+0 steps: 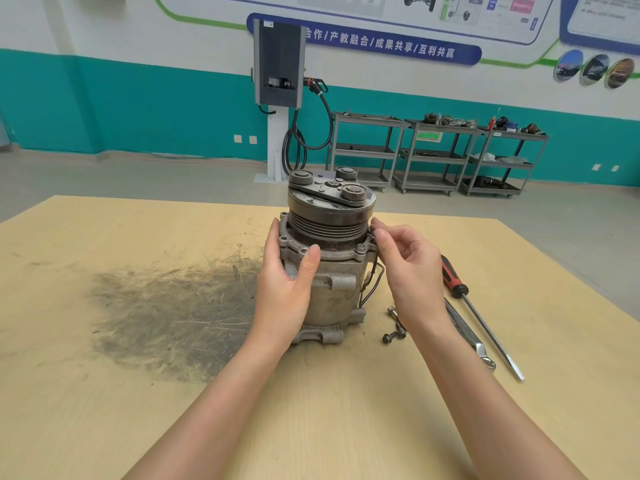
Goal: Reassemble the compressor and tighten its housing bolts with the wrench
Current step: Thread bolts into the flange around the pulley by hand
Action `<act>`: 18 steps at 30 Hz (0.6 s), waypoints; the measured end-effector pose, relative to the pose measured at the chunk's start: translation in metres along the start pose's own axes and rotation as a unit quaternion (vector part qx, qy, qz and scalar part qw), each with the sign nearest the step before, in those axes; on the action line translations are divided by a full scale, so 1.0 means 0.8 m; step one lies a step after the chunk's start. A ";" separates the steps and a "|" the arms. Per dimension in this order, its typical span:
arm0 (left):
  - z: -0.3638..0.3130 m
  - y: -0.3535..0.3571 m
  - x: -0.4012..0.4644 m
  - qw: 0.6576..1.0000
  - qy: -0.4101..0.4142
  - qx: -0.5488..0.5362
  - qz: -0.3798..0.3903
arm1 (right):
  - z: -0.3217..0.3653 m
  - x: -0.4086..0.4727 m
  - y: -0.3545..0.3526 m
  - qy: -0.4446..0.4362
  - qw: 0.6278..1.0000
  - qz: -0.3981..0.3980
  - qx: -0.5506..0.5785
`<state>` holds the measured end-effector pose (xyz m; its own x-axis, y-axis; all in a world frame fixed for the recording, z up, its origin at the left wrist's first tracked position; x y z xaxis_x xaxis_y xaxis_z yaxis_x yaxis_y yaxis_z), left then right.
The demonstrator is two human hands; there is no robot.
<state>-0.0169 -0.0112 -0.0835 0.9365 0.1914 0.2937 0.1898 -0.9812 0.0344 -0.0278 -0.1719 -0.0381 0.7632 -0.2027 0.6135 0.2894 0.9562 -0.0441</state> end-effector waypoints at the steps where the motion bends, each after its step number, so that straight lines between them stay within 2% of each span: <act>1: 0.000 0.000 0.000 1.000 0.000 0.000 0.000 | 0.001 0.001 0.000 0.004 1.000 0.001 0.006; 8: 0.000 0.000 -0.001 1.000 0.001 -0.004 0.001 | 0.001 0.006 -0.001 0.015 1.000 -0.011 0.014; 15: -0.001 0.000 -0.001 1.000 -0.001 -0.003 0.000 | -0.002 -0.001 -0.002 0.009 1.000 0.010 0.004; 18: 0.000 0.000 -0.001 1.000 0.000 -0.002 0.001 | -0.001 0.001 0.002 0.010 1.000 -0.011 0.008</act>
<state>-0.0175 -0.0113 -0.0833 0.9371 0.1885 0.2937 0.1856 -0.9819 0.0382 -0.0261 -0.1709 -0.0380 0.7678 -0.2279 0.5987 0.2973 0.9546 -0.0179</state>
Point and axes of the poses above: each hand's wrist, its own x-axis towards the middle knuckle, its own y-axis out of the palm, z = x × y, the point moved 1 cm from there along x, towards the middle knuckle, and after that the axes turned 10 degrees about -y, right-handed, at the moved point
